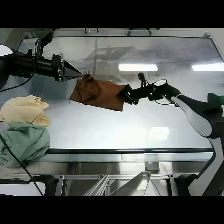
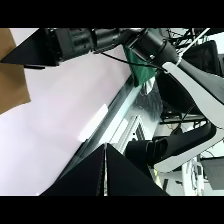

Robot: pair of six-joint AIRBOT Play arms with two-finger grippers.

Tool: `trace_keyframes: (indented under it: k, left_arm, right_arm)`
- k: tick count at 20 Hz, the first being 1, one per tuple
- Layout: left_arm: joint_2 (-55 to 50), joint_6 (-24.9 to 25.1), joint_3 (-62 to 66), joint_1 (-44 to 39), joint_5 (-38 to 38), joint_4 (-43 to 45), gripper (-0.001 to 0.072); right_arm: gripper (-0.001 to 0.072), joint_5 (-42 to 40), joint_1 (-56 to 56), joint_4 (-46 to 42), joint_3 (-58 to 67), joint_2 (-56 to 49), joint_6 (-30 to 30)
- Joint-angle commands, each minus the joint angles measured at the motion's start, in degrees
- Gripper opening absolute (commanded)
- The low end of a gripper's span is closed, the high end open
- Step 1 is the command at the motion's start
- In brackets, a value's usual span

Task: Fold the shirts.

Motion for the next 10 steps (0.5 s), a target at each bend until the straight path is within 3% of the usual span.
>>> trace_keyframes:
  k: [1, 3, 5, 10]
  left_arm:
    - [0.0, 0.0, 0.0, 0.0, 0.2, 0.0, 0.0000]
    - [0.0, 0.0, 0.0, 0.0, -0.1, 0.0, 0.0000]
    - [0.0, 0.0, 0.0, 0.0, -0.8, 0.0, 0.0000]
    - [0.0, 0.0, 0.0, 0.0, -2.4, 0.1, 0.0000]
  right_arm:
    - [0.0027, 1.7, 0.8, 13.3, 1.1, -1.6, -7.0]
    - [0.0016, 6.8, -0.3, 14.1, 2.2, -0.2, -8.2]
    - [0.0016, 10.8, -2.8, 8.3, 2.4, 4.8, -6.6]
    - [0.0015, 12.5, -16.4, -17.0, 7.8, 28.6, 8.2]
